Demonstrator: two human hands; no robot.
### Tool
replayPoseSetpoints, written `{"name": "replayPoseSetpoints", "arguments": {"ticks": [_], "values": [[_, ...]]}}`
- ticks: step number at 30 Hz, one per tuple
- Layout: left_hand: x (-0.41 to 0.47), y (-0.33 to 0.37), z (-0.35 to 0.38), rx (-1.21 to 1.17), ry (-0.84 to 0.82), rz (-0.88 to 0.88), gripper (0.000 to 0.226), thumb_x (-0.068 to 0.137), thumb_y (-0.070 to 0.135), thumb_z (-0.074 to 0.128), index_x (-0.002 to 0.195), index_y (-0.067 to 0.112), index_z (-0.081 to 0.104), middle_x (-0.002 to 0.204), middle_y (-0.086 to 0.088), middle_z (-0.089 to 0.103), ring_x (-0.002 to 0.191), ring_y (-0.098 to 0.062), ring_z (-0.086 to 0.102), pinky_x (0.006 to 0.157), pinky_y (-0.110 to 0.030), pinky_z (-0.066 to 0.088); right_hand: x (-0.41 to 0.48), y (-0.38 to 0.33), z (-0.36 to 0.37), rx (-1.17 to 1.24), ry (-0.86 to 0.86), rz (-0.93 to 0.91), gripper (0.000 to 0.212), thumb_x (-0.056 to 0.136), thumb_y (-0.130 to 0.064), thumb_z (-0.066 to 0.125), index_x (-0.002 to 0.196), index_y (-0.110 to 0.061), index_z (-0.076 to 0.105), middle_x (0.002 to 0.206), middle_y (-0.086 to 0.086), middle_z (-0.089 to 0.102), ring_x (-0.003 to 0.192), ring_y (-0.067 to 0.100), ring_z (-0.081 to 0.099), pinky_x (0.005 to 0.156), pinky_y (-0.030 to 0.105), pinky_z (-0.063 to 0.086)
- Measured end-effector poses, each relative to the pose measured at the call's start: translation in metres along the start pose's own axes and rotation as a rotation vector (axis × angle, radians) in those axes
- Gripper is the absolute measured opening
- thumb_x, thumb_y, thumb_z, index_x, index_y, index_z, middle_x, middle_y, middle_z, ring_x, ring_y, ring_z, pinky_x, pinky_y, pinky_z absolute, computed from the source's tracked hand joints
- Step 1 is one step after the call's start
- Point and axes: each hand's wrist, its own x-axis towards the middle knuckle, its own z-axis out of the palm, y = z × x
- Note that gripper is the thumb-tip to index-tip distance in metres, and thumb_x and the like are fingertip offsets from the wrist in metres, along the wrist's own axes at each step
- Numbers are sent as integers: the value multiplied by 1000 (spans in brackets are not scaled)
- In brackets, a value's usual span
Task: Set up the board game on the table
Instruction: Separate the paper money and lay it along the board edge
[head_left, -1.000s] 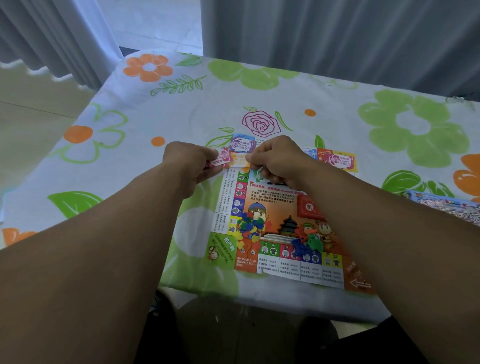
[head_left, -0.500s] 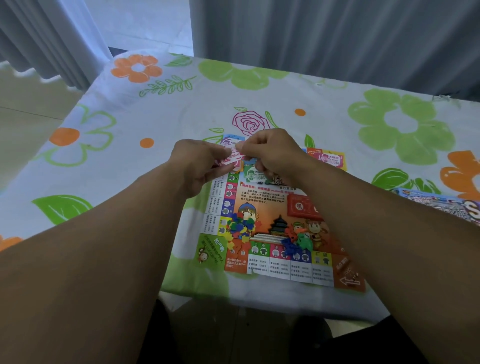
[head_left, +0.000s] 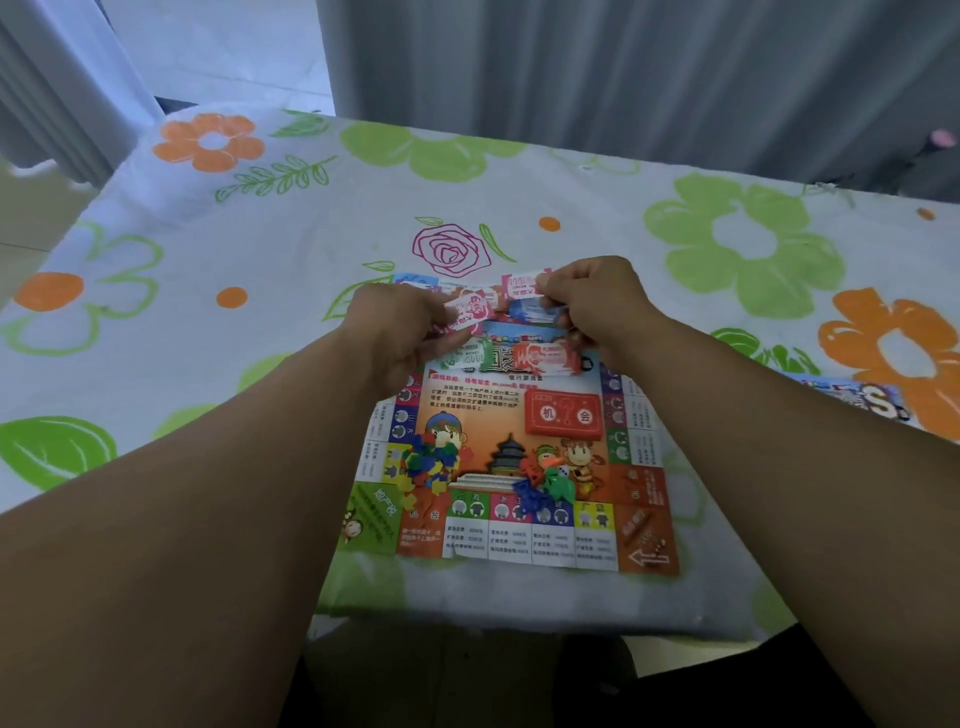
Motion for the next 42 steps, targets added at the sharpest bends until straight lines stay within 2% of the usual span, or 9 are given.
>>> {"name": "replayPoseSetpoints", "arguments": {"ticks": [6, 13, 18, 20, 24, 27, 31, 36, 42], "values": [[6, -7, 30, 32, -32, 50, 14, 87, -2, 71, 100, 2, 71, 102, -18, 73, 79, -27, 77, 70, -33, 64, 6, 14, -39, 34, 185, 73, 20, 93, -16, 69, 77, -10, 59, 64, 9, 60, 45, 15, 48, 41, 21, 33], [3, -10, 51, 44, -45, 49, 11, 84, 4, 77, 95, 2, 73, 99, -17, 73, 63, -17, 73, 54, -22, 58, 12, 30, -63, -39, 241, 123, 21, 91, -19, 73, 78, -10, 60, 63, 6, 60, 41, 12, 50, 40, 22, 35], [0, -10, 60, 63, -67, 38, 7, 83, 4, 77, 90, 5, 73, 106, -13, 72, 74, -18, 73, 62, -28, 63, 17, 35, -67, -186, 280, 96, 25, 82, -16, 77, 74, -12, 54, 76, 8, 64, 67, 25, 63, 58, 33, 42], [-1, -10, 64, 69, -77, 45, 6, 84, 4, 76, 88, 7, 73, 108, -9, 70, 71, -15, 72, 61, -27, 63, 12, 29, -64, -116, 207, 60, 26, 87, -25, 75, 75, -13, 56, 75, 4, 64, 61, 18, 60, 55, 29, 42], [-4, -12, 73, 40, -109, 41, 6, 85, 4, 75, 89, 3, 71, 88, -11, 73, 60, -14, 74, 56, -23, 61, -1, 18, -57, 6, -119, 43, 36, 90, -45, 70, 87, -9, 65, 76, 8, 64, 47, 12, 45, 44, 21, 33], [-4, -14, 77, 31, -139, 34, 13, 86, 6, 75, 97, 0, 70, 92, -16, 75, 74, -23, 77, 61, -26, 62, -5, 17, -54, -48, -189, 8, 26, 91, -32, 72, 84, -8, 65, 72, 8, 65, 45, 11, 50, 43, 21, 36], [-3, -17, 81, 26, -145, 60, 19, 90, -4, 66, 110, -6, 65, 101, -14, 71, 84, -23, 74, 67, -28, 63, 1, 21, -58, -11, -54, 42, 19, 93, -22, 70, 95, -3, 66, 71, 7, 65, 38, 5, 50, 40, 20, 35], [-3, -15, 79, 25, -102, 3, 16, 92, -10, 60, 107, -6, 64, 98, -17, 66, 82, -26, 74, 75, -34, 63, 9, 29, -67, -30, 122, 119, 17, 93, -22, 71, 93, -8, 62, 64, 3, 62, 35, 6, 49, 40, 20, 33], [1, -18, 84, 86, -101, 72, 5, 88, -7, 68, 88, -2, 66, 106, -13, 69, 91, -24, 74, 88, -36, 60, 15, 35, -70, -139, 220, 129, 29, 88, -24, 76, 75, -12, 53, 76, 8, 65, 59, 21, 58, 50, 28, 38]]}}
